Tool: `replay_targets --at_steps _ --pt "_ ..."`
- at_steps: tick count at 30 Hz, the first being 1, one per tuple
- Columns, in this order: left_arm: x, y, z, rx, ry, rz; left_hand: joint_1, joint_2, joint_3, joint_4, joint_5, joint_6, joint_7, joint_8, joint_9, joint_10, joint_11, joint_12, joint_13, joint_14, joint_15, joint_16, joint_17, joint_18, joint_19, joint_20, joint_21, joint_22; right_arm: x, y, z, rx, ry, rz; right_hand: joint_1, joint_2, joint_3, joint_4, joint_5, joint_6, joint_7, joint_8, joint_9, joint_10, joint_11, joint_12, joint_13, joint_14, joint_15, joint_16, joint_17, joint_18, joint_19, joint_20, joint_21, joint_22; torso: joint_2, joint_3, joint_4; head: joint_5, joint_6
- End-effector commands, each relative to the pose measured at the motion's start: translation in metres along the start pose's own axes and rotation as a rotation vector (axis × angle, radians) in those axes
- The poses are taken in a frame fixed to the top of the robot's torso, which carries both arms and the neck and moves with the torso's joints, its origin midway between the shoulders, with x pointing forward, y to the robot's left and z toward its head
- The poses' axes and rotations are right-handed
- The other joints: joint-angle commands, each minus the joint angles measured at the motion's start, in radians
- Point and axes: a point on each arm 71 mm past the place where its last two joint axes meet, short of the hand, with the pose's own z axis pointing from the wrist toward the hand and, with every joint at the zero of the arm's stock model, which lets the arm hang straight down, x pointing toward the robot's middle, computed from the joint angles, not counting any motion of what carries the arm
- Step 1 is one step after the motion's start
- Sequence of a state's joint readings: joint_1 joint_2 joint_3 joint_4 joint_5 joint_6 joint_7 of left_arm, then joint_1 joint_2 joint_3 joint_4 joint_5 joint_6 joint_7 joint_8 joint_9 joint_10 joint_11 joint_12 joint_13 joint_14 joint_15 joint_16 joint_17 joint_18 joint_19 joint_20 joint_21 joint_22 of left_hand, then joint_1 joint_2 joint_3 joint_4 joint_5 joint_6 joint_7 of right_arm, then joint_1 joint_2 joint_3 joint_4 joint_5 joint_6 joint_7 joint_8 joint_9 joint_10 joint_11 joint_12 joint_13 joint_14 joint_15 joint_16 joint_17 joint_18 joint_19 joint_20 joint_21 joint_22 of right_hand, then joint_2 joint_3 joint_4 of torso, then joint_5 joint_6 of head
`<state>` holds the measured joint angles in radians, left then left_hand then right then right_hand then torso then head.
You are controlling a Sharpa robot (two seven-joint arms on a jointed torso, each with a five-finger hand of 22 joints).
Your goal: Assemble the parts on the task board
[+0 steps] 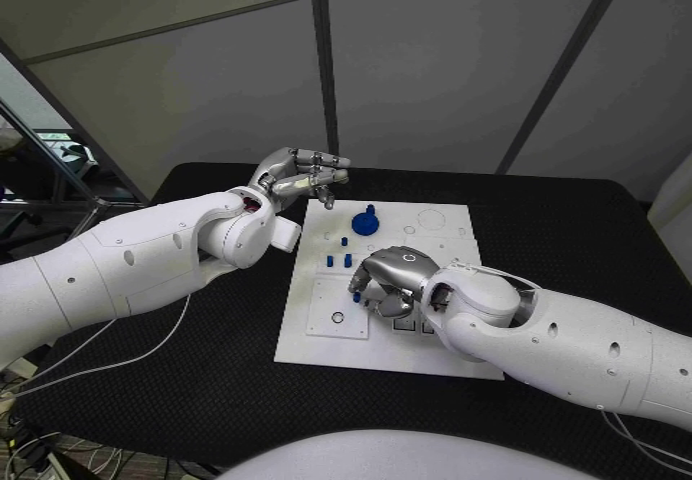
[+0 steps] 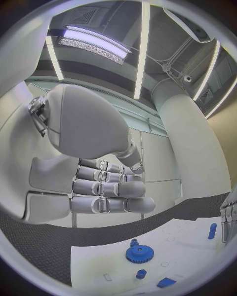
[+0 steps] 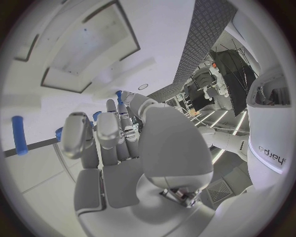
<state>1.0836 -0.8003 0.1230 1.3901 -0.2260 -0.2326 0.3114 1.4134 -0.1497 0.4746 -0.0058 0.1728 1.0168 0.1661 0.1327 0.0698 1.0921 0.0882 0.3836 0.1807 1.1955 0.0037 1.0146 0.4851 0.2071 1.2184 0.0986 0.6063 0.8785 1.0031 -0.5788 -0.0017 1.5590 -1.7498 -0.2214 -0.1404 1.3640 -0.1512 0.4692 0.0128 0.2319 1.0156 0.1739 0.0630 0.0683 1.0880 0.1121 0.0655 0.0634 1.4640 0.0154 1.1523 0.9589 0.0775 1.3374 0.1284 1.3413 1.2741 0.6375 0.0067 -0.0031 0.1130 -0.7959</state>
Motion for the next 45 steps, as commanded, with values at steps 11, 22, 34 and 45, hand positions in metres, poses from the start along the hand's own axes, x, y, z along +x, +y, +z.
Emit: replay_targets --at_steps 11,22,34,45 --pt "-0.001 0.000 0.001 0.002 0.010 -0.006 0.001 0.008 -0.001 -0.002 -0.004 -0.001 -0.001 0.006 -0.002 -0.008 -0.002 0.003 0.001 -0.004 0.000 -0.004 -0.001 -0.025 -0.009 0.000 -0.007 -0.002 -0.026 -0.007 -0.031 0.005 -0.171 0.021 -0.013 -0.014 -0.015 0.005 -0.007 -0.018 -0.001 0.000 -0.001 -0.024 0.002 0.011 0.002 0.000 0.008 -0.017 -0.024 0.008 -0.022 0.001 -0.022 -0.024 -0.001 -0.0005 -0.0022 -0.017 0.016" --pt "-0.002 0.000 0.000 -0.002 0.009 -0.004 0.000 0.009 -0.001 -0.003 -0.004 -0.001 -0.001 0.006 -0.002 -0.009 -0.002 0.004 0.001 -0.005 0.000 -0.004 -0.001 -0.025 -0.010 0.001 -0.007 -0.002 -0.054 -0.062 -0.058 0.183 -0.110 -0.049 -0.012 -0.027 -0.057 0.011 -0.020 -0.043 -0.012 0.000 -0.001 -0.073 0.000 0.023 0.002 -0.010 0.007 -0.038 -0.059 0.016 -0.045 0.001 -0.051 -0.054 0.000 -0.0010 -0.0027 -0.035 0.034" --pt "-0.002 0.001 0.000 -0.002 0.011 -0.005 0.000 0.009 -0.001 -0.003 -0.004 -0.001 -0.001 0.006 -0.002 -0.009 -0.002 0.004 0.001 -0.005 0.000 -0.004 -0.001 -0.025 -0.010 0.001 -0.007 -0.002 -0.052 -0.080 -0.063 0.253 -0.029 -0.100 0.002 -0.026 -0.089 0.018 -0.027 -0.052 -0.027 0.001 0.000 -0.094 0.000 0.040 0.003 -0.014 0.007 -0.047 -0.076 0.018 -0.053 0.001 -0.065 -0.068 0.000 -0.0004 0.0007 -0.035 0.035" --pt "-0.002 0.001 0.000 -0.003 0.009 -0.004 0.000 0.009 -0.001 -0.003 -0.004 -0.001 -0.001 0.006 -0.002 -0.009 -0.002 0.004 0.001 -0.005 0.000 -0.004 -0.001 -0.025 -0.010 0.001 -0.007 -0.002 -0.049 -0.084 -0.058 0.263 -0.009 -0.107 0.019 -0.005 -0.087 0.025 -0.032 -0.042 -0.029 0.006 0.003 -0.084 -0.003 0.064 0.005 -0.011 0.004 -0.045 -0.079 0.018 -0.048 -0.001 -0.065 -0.067 0.001 -0.0010 0.0005 -0.034 0.035"
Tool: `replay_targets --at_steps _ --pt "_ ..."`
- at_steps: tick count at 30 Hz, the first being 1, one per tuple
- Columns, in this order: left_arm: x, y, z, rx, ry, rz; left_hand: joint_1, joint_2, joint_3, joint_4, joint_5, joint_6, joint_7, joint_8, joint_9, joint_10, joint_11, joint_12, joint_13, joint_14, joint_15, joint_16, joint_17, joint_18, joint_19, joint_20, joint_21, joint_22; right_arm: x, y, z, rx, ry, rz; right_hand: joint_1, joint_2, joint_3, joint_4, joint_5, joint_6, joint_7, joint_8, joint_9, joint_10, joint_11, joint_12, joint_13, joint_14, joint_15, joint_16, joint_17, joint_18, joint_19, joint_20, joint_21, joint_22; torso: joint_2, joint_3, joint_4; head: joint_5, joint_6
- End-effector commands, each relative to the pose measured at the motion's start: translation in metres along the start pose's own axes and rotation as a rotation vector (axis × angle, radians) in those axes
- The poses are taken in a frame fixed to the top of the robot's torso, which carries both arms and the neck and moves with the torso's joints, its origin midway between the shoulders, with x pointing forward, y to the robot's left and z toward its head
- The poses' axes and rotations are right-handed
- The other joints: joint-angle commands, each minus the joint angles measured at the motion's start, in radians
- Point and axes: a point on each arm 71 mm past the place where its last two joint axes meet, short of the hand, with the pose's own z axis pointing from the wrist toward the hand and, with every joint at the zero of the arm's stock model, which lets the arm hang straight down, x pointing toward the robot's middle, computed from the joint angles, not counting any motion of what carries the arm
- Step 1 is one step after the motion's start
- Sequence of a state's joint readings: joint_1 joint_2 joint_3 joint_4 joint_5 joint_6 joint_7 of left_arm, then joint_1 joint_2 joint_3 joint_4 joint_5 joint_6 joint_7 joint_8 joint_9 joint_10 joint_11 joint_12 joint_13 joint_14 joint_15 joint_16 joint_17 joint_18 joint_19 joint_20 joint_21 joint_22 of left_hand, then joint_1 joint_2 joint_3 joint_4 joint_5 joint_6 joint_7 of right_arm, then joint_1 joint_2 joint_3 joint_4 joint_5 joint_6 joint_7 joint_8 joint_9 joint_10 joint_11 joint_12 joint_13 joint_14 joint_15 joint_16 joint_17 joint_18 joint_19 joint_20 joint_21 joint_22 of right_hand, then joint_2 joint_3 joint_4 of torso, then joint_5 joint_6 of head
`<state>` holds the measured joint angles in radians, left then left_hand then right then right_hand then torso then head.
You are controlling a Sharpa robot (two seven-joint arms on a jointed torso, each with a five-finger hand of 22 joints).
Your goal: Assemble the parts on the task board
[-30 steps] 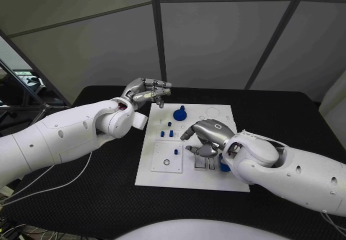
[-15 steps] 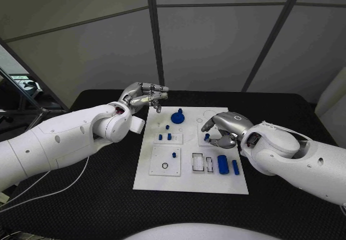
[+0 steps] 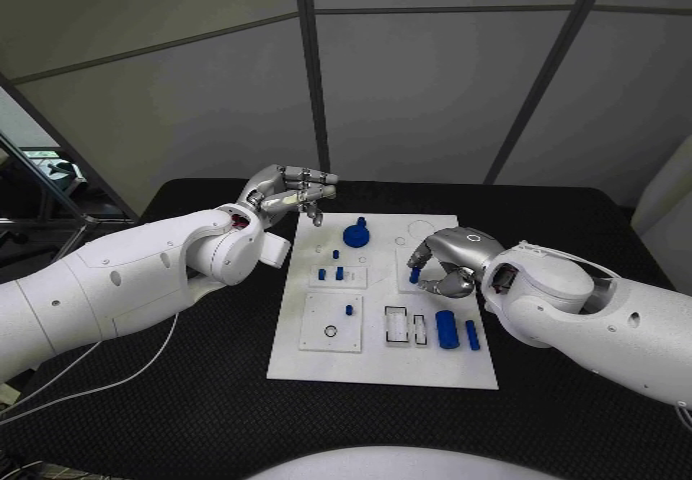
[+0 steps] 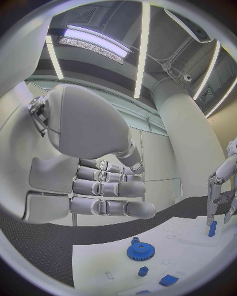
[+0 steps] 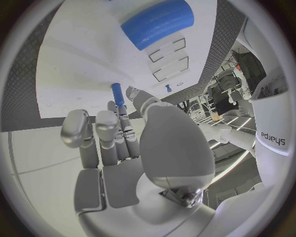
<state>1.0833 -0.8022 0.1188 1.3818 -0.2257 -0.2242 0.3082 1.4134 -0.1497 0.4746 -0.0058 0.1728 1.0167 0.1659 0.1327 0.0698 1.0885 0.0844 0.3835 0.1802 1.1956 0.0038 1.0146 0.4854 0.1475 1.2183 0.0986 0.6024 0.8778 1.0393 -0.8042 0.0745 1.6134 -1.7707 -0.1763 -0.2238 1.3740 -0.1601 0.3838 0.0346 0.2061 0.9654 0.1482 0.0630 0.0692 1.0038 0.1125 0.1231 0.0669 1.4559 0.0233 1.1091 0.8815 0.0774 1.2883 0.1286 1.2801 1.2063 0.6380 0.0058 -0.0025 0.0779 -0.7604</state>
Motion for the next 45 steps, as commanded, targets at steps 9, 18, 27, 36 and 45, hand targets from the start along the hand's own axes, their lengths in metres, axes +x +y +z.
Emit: replay_targets --at_steps 9,18,27,36,45 --pt "0.001 -0.001 0.001 0.006 0.010 -0.006 0.000 0.009 -0.001 -0.003 -0.004 -0.001 -0.001 0.006 -0.002 -0.006 0.002 0.004 0.002 -0.005 0.000 -0.004 -0.002 0.035 -0.010 0.001 -0.003 -0.001 0.004 0.000 0.004 0.006 0.045 -0.024 0.018 0.029 0.027 0.019 -0.020 0.050 0.001 0.015 0.007 0.075 -0.020 0.051 0.002 0.008 -0.016 0.019 0.018 0.007 0.041 -0.011 0.033 0.045 0.000 0.0007 -0.0017 0.003 -0.002" --pt "0.001 -0.001 0.001 0.005 0.010 -0.006 0.000 0.009 -0.001 -0.003 -0.004 -0.001 -0.001 0.006 -0.002 -0.006 0.002 0.004 0.002 -0.005 0.000 -0.004 -0.002 0.035 -0.010 0.001 -0.003 -0.001 0.006 0.000 0.008 0.009 0.059 -0.025 0.038 0.047 0.059 0.015 -0.044 0.110 -0.004 0.033 0.017 0.164 -0.037 0.069 0.005 0.021 -0.030 0.055 0.055 -0.005 0.077 -0.024 0.072 0.092 0.001 0.0010 -0.0010 0.002 -0.005" --pt "0.001 -0.001 0.001 0.004 0.010 -0.006 0.000 0.009 -0.001 -0.003 -0.004 -0.001 -0.001 0.006 -0.002 -0.006 0.002 0.004 0.002 -0.005 0.000 -0.004 -0.002 0.035 -0.010 0.001 -0.003 -0.001 0.005 -0.001 0.013 0.019 0.025 -0.024 0.047 0.055 0.069 0.011 -0.054 0.122 -0.006 0.034 0.018 0.176 -0.040 0.062 0.004 0.022 -0.032 0.061 0.059 -0.006 0.081 -0.027 0.077 0.098 0.000 0.0004 -0.0012 0.001 -0.006" --pt "0.000 -0.001 0.001 0.002 0.008 -0.006 0.000 0.011 -0.002 -0.003 -0.004 -0.002 -0.001 0.007 -0.002 -0.009 0.002 0.008 0.003 -0.006 0.000 -0.005 -0.003 0.035 -0.010 0.001 -0.005 -0.002 0.005 -0.002 0.016 0.020 0.011 -0.025 0.050 0.054 0.071 0.007 -0.059 0.134 -0.007 0.038 0.020 0.184 -0.041 0.056 0.004 0.022 -0.033 0.065 0.062 -0.007 0.083 -0.029 0.080 0.102 -0.001 0.0003 -0.0009 -0.001 -0.009" --pt "0.000 -0.001 0.001 0.001 0.006 -0.005 0.000 0.011 -0.002 -0.003 -0.004 -0.002 -0.001 0.007 -0.002 -0.009 0.002 0.008 0.003 -0.006 0.000 -0.005 -0.003 0.035 -0.010 0.001 -0.005 -0.002 -0.001 0.001 0.010 -0.007 -0.040 -0.002 0.053 0.052 0.073 0.000 -0.054 0.151 -0.008 0.043 0.023 0.200 -0.044 0.052 0.005 0.023 -0.035 0.071 0.067 -0.010 0.091 -0.031 0.090 0.114 -0.001 0.0012 -0.0019 0.001 -0.009"
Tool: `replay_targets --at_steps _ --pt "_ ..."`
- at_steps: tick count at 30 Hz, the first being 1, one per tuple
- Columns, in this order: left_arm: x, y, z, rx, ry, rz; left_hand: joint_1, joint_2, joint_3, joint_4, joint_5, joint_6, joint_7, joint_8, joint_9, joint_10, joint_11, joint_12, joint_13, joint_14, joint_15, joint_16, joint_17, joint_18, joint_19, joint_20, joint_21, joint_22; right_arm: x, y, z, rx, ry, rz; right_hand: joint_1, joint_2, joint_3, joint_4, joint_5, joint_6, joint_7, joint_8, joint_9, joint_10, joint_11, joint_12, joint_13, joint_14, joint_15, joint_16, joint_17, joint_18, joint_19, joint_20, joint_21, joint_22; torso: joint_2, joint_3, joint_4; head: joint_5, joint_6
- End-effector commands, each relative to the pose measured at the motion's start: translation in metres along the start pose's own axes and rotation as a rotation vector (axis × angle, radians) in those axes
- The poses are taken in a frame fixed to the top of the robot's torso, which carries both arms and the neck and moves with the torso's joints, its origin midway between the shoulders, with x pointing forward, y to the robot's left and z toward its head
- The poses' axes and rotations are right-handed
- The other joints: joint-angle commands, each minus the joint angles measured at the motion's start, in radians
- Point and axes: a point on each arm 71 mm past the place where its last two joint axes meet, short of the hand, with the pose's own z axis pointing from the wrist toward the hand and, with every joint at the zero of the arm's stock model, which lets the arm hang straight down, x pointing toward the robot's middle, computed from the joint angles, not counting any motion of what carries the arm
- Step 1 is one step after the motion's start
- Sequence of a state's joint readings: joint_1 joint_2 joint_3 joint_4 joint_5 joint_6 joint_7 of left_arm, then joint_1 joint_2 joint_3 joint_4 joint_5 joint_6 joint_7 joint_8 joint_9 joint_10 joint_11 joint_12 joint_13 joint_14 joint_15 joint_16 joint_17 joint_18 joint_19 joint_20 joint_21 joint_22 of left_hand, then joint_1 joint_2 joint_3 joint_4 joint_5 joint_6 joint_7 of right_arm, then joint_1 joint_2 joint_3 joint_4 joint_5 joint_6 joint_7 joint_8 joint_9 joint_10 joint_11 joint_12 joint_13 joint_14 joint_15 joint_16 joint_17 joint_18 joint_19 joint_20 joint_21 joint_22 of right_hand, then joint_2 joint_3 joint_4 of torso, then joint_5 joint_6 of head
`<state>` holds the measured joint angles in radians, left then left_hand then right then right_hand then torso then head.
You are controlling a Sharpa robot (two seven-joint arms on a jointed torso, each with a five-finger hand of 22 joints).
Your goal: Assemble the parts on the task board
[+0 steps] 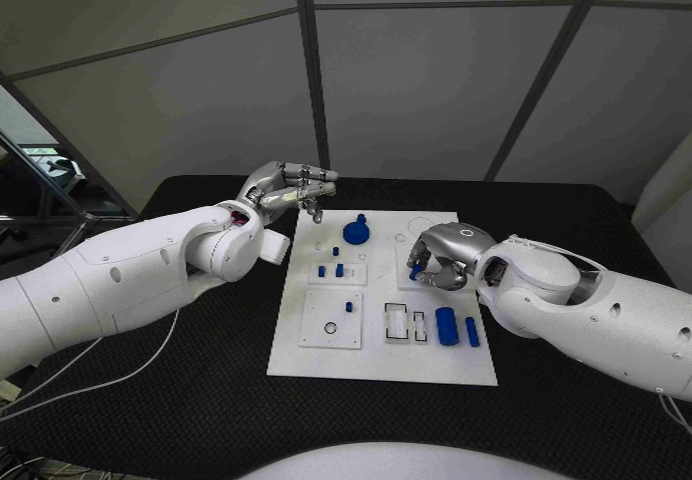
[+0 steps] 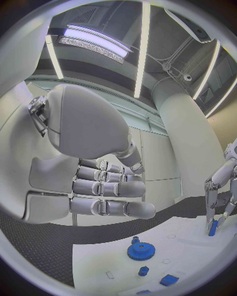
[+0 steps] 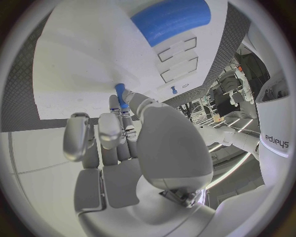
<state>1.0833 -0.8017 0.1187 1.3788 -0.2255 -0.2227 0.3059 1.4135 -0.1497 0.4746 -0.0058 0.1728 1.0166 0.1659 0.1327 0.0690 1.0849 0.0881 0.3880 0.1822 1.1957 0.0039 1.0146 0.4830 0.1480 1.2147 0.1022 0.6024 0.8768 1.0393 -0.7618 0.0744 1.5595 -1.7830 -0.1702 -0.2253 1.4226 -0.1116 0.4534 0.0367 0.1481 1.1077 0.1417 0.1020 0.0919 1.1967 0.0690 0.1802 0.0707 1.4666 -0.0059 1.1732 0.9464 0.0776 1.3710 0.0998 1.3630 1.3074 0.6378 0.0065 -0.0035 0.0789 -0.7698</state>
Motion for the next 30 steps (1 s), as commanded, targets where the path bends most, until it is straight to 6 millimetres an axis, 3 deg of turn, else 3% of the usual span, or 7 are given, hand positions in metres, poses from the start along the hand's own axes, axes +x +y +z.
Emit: replay_targets --at_steps 1,9,17,25,30 --pt "0.001 -0.001 0.001 0.004 0.006 -0.005 0.000 0.011 -0.002 -0.003 -0.004 -0.002 -0.001 0.007 -0.001 -0.005 -0.002 0.003 0.001 -0.006 0.000 -0.005 -0.001 0.035 -0.007 -0.003 -0.005 -0.001 -0.006 0.003 -0.003 -0.021 -0.053 0.015 0.005 0.003 0.004 -0.002 0.005 0.010 -0.001 0.005 0.000 0.009 -0.001 -0.005 0.001 0.012 -0.006 0.008 0.002 -0.010 0.009 -0.002 0.008 0.014 -0.002 0.0004 -0.0009 0.000 0.001" --pt "-0.001 -0.001 0.000 0.003 0.000 -0.003 0.001 0.012 -0.001 -0.004 -0.004 -0.002 -0.001 0.007 -0.001 -0.006 -0.002 0.005 0.001 -0.006 0.000 -0.005 -0.001 0.035 -0.007 -0.003 -0.005 -0.001 -0.026 0.008 -0.006 -0.057 -0.153 0.036 0.004 0.001 0.003 -0.002 0.005 0.012 -0.002 0.005 0.001 0.013 -0.001 -0.006 0.002 0.013 -0.007 0.011 0.007 -0.012 0.013 -0.002 0.012 0.019 -0.002 0.0015 0.0000 0.001 0.007" --pt "-0.002 -0.001 -0.001 0.004 -0.004 -0.001 0.001 0.013 -0.001 -0.005 -0.004 -0.002 -0.001 0.007 -0.001 -0.007 -0.002 0.005 0.002 -0.006 0.000 -0.005 -0.002 0.035 -0.007 -0.003 -0.005 -0.001 -0.046 0.028 -0.011 -0.115 -0.211 0.075 0.005 -0.003 0.005 -0.007 0.025 0.014 -0.001 0.003 0.001 0.018 -0.001 -0.013 0.001 0.014 -0.007 0.017 0.011 -0.013 0.016 -0.003 0.017 0.025 -0.002 -0.0013 -0.0004 0.003 0.009" --pt "-0.003 -0.001 -0.001 0.005 -0.005 0.000 0.001 0.013 -0.001 -0.005 -0.004 -0.002 -0.001 0.007 -0.001 -0.007 -0.002 0.005 0.002 -0.006 0.000 -0.005 -0.002 0.035 -0.007 -0.003 -0.005 -0.001 -0.047 0.061 -0.006 -0.194 -0.179 0.122 0.004 -0.004 0.006 -0.007 0.030 0.013 0.001 0.001 0.001 0.017 0.000 -0.017 0.001 0.013 -0.007 0.016 0.008 -0.013 0.015 -0.003 0.017 0.024 -0.001 -0.0022 0.0023 0.009 0.009" --pt "-0.003 -0.001 0.000 0.006 -0.007 0.000 0.001 0.013 -0.001 -0.005 -0.004 -0.002 -0.001 0.007 -0.001 -0.007 -0.002 0.005 0.002 -0.006 0.000 -0.005 -0.002 0.035 -0.007 -0.003 -0.005 -0.001 -0.035 0.086 -0.002 -0.259 -0.137 0.135 0.005 -0.003 0.007 -0.007 0.032 0.012 0.001 0.000 0.001 0.017 0.001 -0.019 0.001 0.013 -0.006 0.016 0.008 -0.013 0.015 -0.003 0.016 0.024 0.000 -0.0016 -0.0004 0.025 0.006"
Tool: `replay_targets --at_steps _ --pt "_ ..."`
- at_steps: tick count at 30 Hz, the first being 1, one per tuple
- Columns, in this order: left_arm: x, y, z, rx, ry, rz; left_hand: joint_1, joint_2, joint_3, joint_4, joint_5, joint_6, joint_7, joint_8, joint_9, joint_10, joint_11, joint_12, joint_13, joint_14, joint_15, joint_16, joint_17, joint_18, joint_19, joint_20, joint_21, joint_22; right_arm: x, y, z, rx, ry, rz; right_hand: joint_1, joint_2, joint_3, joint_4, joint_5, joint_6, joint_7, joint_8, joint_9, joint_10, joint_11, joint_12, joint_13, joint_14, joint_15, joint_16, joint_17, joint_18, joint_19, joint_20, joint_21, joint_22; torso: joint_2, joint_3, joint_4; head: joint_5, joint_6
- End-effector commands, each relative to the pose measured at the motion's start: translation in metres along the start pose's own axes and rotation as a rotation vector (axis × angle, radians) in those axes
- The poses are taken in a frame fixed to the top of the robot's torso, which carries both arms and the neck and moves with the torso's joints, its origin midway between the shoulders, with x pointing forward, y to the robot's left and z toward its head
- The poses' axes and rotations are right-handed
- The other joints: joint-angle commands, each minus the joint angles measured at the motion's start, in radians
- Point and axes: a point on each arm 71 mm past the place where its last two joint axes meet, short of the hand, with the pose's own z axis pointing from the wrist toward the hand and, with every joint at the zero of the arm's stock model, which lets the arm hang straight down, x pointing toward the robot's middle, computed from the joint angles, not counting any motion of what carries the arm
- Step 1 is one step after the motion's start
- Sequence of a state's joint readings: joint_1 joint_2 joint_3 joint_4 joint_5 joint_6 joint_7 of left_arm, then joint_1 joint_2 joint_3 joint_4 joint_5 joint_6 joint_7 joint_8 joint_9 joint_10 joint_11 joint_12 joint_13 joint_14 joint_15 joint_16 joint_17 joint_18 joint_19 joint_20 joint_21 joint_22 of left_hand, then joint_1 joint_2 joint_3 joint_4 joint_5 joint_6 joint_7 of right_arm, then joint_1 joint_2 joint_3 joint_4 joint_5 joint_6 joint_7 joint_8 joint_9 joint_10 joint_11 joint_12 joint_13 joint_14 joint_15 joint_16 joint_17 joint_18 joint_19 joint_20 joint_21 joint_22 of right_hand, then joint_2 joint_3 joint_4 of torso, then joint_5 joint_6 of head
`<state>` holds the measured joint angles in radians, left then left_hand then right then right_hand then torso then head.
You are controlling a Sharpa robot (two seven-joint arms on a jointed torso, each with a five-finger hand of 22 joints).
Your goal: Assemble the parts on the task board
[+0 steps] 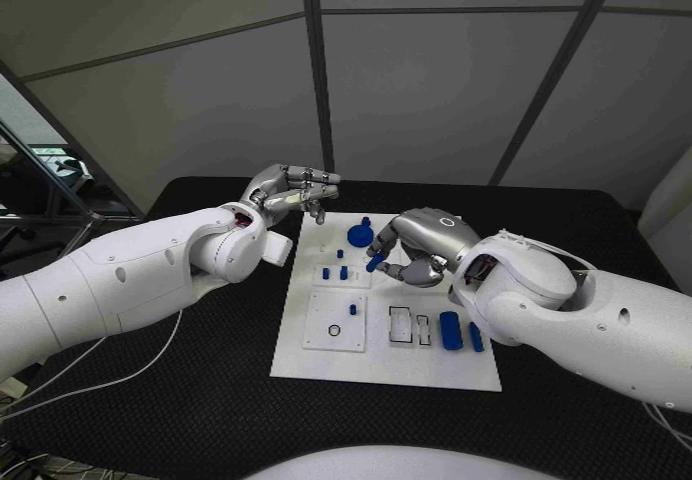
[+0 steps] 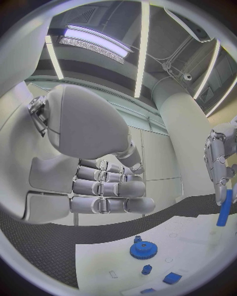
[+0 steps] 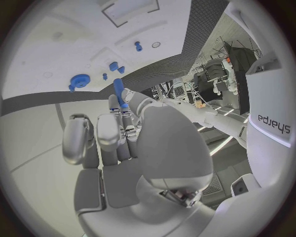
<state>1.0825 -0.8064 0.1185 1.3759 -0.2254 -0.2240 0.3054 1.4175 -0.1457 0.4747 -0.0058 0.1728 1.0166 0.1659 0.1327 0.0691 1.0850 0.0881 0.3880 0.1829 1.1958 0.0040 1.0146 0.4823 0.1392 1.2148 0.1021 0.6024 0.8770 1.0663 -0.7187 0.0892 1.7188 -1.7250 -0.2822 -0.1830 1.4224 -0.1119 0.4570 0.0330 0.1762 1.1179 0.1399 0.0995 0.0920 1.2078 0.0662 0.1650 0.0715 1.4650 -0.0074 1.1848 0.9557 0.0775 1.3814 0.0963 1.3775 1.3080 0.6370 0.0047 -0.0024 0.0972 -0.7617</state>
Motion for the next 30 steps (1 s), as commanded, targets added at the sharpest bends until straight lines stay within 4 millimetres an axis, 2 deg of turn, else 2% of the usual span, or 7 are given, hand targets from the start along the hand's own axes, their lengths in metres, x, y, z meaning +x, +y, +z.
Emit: replay_targets --at_steps 1,4,11,16,22,30 --pt "0.000 -0.001 0.001 0.009 0.001 -0.003 -0.003 0.009 -0.001 -0.005 -0.004 -0.002 -0.001 0.007 -0.001 -0.007 -0.002 0.005 0.001 -0.006 0.000 -0.005 -0.001 0.044 -0.007 -0.003 -0.005 -0.001 0.009 0.012 0.003 -0.045 0.034 0.028 0.005 -0.003 0.003 -0.003 0.004 0.002 0.003 0.002 0.001 0.006 0.004 -0.004 0.000 0.014 -0.005 0.005 -0.001 -0.013 0.005 0.000 0.002 0.024 0.001 -0.0002 -0.0001 0.008 -0.003" --pt "0.001 -0.001 0.001 0.010 0.001 -0.003 -0.003 0.009 -0.001 -0.005 -0.004 -0.002 -0.001 0.007 -0.001 -0.007 -0.002 0.005 0.001 -0.006 0.000 -0.005 -0.001 0.044 -0.007 -0.003 -0.005 -0.001 0.026 0.027 0.006 -0.086 0.075 0.043 0.005 -0.003 0.004 -0.004 0.004 0.002 0.003 0.002 0.001 0.005 0.004 -0.005 0.000 0.014 -0.005 0.004 -0.002 -0.012 0.003 0.000 0.001 0.022 0.000 0.0002 -0.0004 0.012 -0.004" --pt "0.001 -0.001 0.003 0.010 0.001 -0.004 -0.003 0.009 -0.001 -0.005 -0.004 -0.002 -0.001 0.007 -0.001 -0.007 -0.002 0.005 0.001 -0.006 0.000 -0.005 -0.001 0.044 -0.007 -0.003 -0.005 -0.001 0.046 0.042 0.011 -0.131 0.117 0.048 0.006 -0.002 0.005 -0.005 0.007 0.001 0.004 0.001 0.000 0.005 0.004 -0.007 0.000 0.014 -0.004 0.005 -0.002 -0.012 0.003 0.001 0.000 0.022 0.001 0.0012 -0.0006 0.019 -0.009" --pt "0.003 -0.001 0.003 0.010 0.005 -0.006 -0.003 0.009 -0.001 -0.005 -0.004 -0.002 -0.001 0.007 -0.001 -0.007 -0.002 0.005 0.001 -0.006 0.000 -0.005 -0.001 0.044 -0.007 -0.003 -0.005 -0.001 0.055 0.045 0.013 -0.143 0.137 0.043 0.006 -0.002 0.005 -0.005 0.008 0.001 0.004 0.001 0.000 0.005 0.005 -0.007 -0.001 0.014 -0.004 0.004 -0.003 -0.012 0.003 0.001 0.000 0.022 0.001 0.0008 -0.0008 0.022 -0.009" --pt "0.004 0.000 0.004 0.010 0.008 -0.007 -0.003 0.009 -0.001 -0.005 -0.004 -0.002 -0.001 0.007 -0.001 -0.007 -0.002 0.005 0.001 -0.006 0.000 -0.005 -0.001 0.044 -0.007 -0.003 -0.005 -0.001 0.066 0.046 0.016 -0.142 0.156 0.039 0.006 -0.002 0.006 -0.006 0.011 0.000 0.005 -0.001 0.000 0.004 0.005 -0.010 -0.001 0.014 -0.004 0.004 -0.003 -0.012 0.002 0.001 0.000 0.021 0.002 0.0024 -0.0015 0.024 -0.012" --pt "0.005 0.000 0.004 0.010 0.011 -0.009 -0.003 0.009 -0.001 -0.005 -0.004 -0.002 -0.001 0.007 -0.001 -0.007 -0.002 0.005 0.001 -0.006 0.000 -0.005 -0.001 0.044 -0.007 -0.003 -0.005 -0.001 0.074 0.048 0.018 -0.144 0.184 0.038 0.005 -0.002 0.006 -0.006 0.012 -0.001 0.006 -0.001 0.000 0.004 0.006 -0.011 -0.001 0.013 -0.003 0.004 -0.004 -0.012 0.002 0.001 0.000 0.021 0.001 0.0015 -0.0009 0.026 -0.015"
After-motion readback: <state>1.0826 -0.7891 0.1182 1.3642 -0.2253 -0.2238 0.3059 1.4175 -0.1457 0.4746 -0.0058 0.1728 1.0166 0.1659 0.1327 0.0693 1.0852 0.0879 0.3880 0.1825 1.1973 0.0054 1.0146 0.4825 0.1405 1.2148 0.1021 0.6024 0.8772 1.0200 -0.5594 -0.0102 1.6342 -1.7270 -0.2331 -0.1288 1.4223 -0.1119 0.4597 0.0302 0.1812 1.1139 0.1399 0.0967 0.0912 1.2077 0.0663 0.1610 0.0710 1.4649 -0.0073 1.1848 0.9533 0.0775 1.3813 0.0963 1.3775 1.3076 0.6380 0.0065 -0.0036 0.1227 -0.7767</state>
